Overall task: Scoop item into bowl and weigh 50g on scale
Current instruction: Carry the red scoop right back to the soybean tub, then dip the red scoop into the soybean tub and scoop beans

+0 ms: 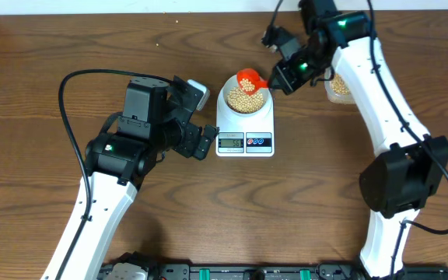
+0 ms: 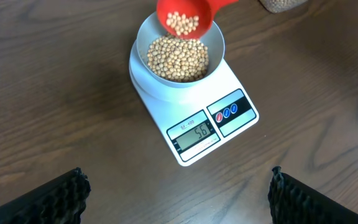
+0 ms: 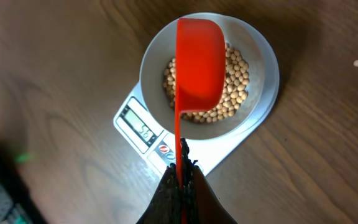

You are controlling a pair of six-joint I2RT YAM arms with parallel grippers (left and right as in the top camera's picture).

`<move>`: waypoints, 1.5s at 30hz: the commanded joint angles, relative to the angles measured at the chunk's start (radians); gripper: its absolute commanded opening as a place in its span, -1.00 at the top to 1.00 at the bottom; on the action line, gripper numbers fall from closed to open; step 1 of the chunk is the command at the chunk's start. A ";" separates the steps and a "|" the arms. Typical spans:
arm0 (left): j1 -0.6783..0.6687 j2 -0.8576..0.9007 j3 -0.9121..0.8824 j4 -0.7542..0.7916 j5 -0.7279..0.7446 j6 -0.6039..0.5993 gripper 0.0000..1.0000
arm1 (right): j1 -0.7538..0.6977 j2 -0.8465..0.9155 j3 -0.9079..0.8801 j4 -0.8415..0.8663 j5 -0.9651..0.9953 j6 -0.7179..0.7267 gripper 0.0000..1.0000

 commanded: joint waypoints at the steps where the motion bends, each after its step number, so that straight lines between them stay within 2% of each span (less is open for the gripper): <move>1: -0.002 0.000 -0.003 0.000 0.012 0.002 -0.89 | -0.043 -0.009 0.035 -0.006 -0.143 0.013 0.98; 7: -0.002 0.000 -0.003 0.000 0.012 0.002 -0.89 | -0.132 -0.031 0.050 -0.019 -0.242 0.013 0.98; 14: -0.002 0.000 -0.003 0.000 0.012 0.002 -0.89 | -0.274 -0.081 0.050 -0.078 -0.214 0.013 0.98; 23: -0.002 0.000 -0.003 0.000 0.012 0.002 -0.89 | -0.403 -0.098 0.050 -0.179 0.109 0.018 0.98; 27: -0.002 0.000 -0.003 0.000 0.012 0.002 -0.89 | -0.400 -0.098 0.050 -0.175 0.282 0.066 0.98; 35: -0.002 0.000 -0.003 0.000 0.012 0.002 -0.89 | -0.389 -0.098 0.049 -0.179 0.490 0.130 0.98; 45: -0.002 0.000 -0.003 0.000 0.012 0.002 -0.89 | -0.298 -0.098 0.048 -0.167 0.775 0.163 0.97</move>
